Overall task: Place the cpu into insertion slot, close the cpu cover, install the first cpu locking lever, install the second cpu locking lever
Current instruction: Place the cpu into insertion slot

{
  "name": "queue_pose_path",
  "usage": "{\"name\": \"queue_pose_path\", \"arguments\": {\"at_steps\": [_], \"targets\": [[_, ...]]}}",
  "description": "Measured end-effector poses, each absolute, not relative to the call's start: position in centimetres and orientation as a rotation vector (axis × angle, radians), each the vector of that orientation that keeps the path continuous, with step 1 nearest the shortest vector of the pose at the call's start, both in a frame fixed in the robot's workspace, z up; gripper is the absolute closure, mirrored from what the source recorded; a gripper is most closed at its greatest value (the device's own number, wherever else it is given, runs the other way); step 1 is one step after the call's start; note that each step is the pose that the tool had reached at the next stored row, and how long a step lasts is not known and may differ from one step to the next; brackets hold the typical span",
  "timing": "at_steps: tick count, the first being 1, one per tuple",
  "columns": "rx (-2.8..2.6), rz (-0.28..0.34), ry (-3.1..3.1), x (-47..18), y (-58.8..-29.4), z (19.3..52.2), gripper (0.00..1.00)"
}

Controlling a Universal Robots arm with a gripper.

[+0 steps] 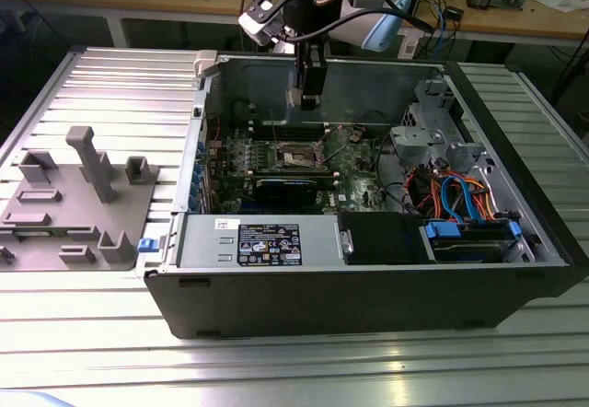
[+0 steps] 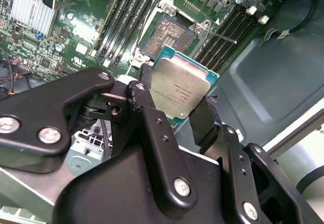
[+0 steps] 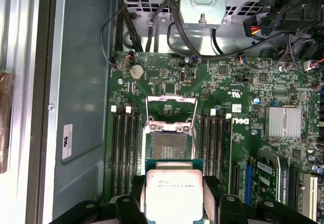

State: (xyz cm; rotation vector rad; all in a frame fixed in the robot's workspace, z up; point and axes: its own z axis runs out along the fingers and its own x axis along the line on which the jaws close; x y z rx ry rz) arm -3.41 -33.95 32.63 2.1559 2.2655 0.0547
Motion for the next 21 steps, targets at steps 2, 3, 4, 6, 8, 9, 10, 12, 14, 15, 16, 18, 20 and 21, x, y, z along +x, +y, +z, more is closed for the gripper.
{"name": "queue_pose_path", "arguments": {"at_steps": [2, 3, 4, 6, 8, 9, 10, 12, 14, 15, 16, 18, 20, 21], "targets": [[2.155, 0.054, 2.265, -3.4, -34.0, 32.6, 0.46], [2.155, 0.054, 2.265, -3.4, -34.0, 32.6, 0.46], [2.155, 0.053, 2.265, -3.4, -33.9, 32.6, 0.46], [2.155, 0.053, 2.265, -3.4, -34.0, 32.6, 0.46], [2.155, 0.054, 2.265, -3.4, -34.0, 32.6, 0.46], [2.155, 0.054, 2.265, -3.4, -34.0, 32.6, 0.46], [2.155, 0.054, 2.265, -3.4, -34.0, 32.6, 0.46], [2.155, 0.053, 2.265, -3.4, -34.0, 32.6, 0.46], [2.154, 0.051, 2.264, -3.4, -34.0, 32.6, 0.46], [2.154, 0.050, 2.263, -3.4, -33.9, 32.5, 0.46], [2.154, 0.049, 2.263, -3.4, -33.9, 32.3, 0.46], [2.154, 0.050, 2.263, -3.4, -33.9, 31.8, 0.46], [2.153, 0.050, 2.263, -3.4, -33.9, 31.2, 0.46], [2.153, 0.050, 2.263, -3.4, -34.0, 31.2, 0.46]]}}
